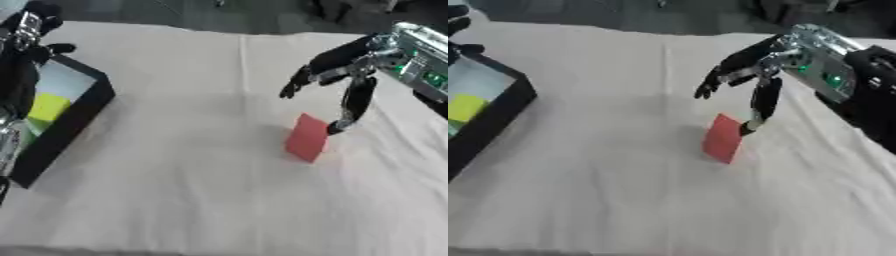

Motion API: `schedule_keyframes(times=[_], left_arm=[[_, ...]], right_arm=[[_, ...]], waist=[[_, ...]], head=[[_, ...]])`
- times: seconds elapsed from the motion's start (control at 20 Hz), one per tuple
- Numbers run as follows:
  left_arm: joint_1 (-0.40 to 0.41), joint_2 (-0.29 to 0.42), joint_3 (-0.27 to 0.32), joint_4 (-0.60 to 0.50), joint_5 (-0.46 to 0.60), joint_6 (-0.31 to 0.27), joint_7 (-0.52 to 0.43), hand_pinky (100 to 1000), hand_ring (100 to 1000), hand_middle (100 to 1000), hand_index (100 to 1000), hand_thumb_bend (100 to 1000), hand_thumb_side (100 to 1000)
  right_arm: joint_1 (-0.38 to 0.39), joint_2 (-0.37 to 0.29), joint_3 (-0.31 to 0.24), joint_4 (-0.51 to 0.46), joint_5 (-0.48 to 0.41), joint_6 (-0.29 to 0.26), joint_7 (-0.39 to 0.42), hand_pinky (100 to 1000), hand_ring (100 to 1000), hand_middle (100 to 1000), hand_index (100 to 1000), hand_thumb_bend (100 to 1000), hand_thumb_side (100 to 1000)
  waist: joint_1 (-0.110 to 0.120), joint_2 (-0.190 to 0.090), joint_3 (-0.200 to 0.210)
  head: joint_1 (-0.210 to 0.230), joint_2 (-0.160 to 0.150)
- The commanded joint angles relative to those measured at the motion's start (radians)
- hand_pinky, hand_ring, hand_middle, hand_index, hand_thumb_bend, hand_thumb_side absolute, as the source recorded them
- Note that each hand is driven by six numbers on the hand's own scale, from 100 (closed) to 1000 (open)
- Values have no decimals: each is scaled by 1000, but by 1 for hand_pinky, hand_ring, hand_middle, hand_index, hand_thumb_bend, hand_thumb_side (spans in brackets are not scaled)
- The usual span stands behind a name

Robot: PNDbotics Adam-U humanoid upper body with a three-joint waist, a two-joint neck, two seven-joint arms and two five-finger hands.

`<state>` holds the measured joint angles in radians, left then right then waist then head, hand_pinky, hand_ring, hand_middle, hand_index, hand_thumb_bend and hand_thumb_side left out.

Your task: Pick up the objects with one hand, pass them to the other hand, and then place them into the box on the other side of the table.

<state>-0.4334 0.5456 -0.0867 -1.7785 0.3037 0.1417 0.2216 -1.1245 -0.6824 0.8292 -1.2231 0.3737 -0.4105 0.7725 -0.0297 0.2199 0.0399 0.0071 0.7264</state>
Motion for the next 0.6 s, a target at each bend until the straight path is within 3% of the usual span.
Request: schedule_keyframes(times=[0.05, 0.4, 0.6], left_arm=[[-16, 16, 13, -16, 2, -1, 5, 750, 934, 844, 780, 100, 747], [-13, 23, 15, -14, 2, 1, 8, 751, 934, 844, 781, 100, 748], [-4, 43, 18, -12, -2, 1, 11, 751, 934, 844, 780, 100, 748]], right_arm=[[-6, -15, -4, 10, 4, -138, 135, 921, 882, 836, 962, 461, 208], [0, -23, -3, 36, 29, -164, 135, 924, 888, 844, 969, 499, 193], [-24, -32, -5, 39, 40, -184, 135, 929, 894, 853, 975, 520, 203]], waist=[[-1, -15, 2], [-1, -14, -2], [-13, -17, -18]], head=[[-2, -12], [5, -10], [15, -4]])
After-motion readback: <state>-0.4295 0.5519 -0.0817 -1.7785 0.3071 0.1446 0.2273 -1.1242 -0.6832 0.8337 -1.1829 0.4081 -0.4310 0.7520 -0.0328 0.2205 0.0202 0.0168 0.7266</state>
